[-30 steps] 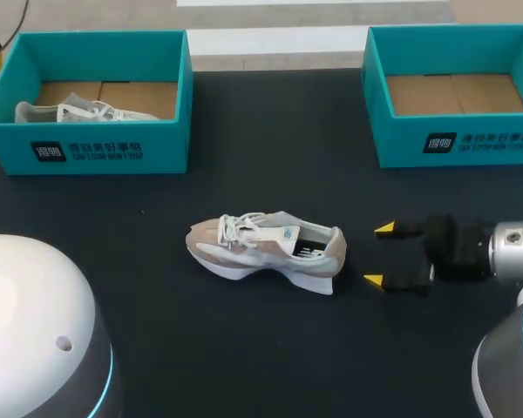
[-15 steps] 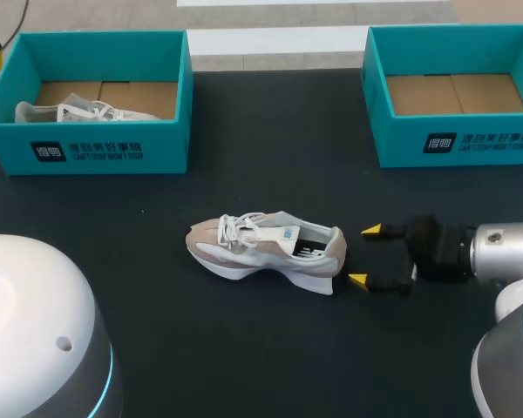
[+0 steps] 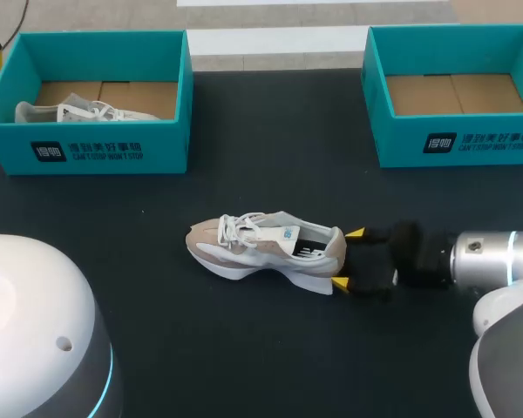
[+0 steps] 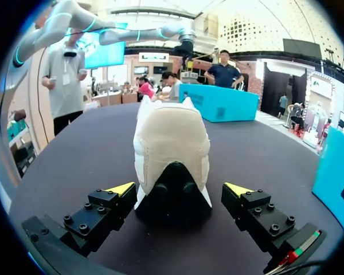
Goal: Take the shoe out of the shoebox, open the shoe tongue, remove and reinsert the insole, then place the shoe into the shoebox
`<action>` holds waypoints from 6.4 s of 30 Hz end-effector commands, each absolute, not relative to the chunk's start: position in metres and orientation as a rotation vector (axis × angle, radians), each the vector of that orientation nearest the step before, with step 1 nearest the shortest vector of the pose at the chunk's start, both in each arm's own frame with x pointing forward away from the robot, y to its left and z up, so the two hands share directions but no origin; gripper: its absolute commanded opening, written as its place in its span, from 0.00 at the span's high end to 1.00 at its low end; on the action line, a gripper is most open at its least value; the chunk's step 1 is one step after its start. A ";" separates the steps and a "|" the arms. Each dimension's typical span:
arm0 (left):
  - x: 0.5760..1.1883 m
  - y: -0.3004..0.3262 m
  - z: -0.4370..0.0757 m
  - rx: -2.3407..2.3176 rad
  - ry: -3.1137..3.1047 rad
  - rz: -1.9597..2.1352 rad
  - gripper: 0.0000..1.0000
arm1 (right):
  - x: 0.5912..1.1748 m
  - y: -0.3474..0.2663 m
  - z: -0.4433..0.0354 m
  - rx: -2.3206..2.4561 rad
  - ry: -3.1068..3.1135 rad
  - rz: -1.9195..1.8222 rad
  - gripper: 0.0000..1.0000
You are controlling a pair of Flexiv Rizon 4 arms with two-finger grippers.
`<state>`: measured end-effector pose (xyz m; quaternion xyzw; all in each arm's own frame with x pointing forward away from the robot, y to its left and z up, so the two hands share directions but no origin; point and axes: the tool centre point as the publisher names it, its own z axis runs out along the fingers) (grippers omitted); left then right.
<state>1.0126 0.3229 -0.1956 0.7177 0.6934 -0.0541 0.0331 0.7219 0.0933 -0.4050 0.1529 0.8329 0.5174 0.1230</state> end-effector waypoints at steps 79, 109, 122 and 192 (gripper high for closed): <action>1.013 0.323 -0.195 2.211 2.134 -0.166 0.00 | 0.755 0.111 -0.425 0.111 2.605 1.610 1.00; 0.913 0.240 -0.182 1.888 2.444 0.082 0.00 | 0.755 0.111 -0.425 0.111 2.605 1.610 1.00; 0.891 0.164 -0.188 1.269 2.812 0.109 0.00 | 0.755 0.111 -0.425 0.111 2.605 1.610 1.00; 0.764 -0.041 -0.223 -2.453 2.226 0.080 0.00 | 0.755 0.111 -0.425 0.111 2.605 1.610 1.00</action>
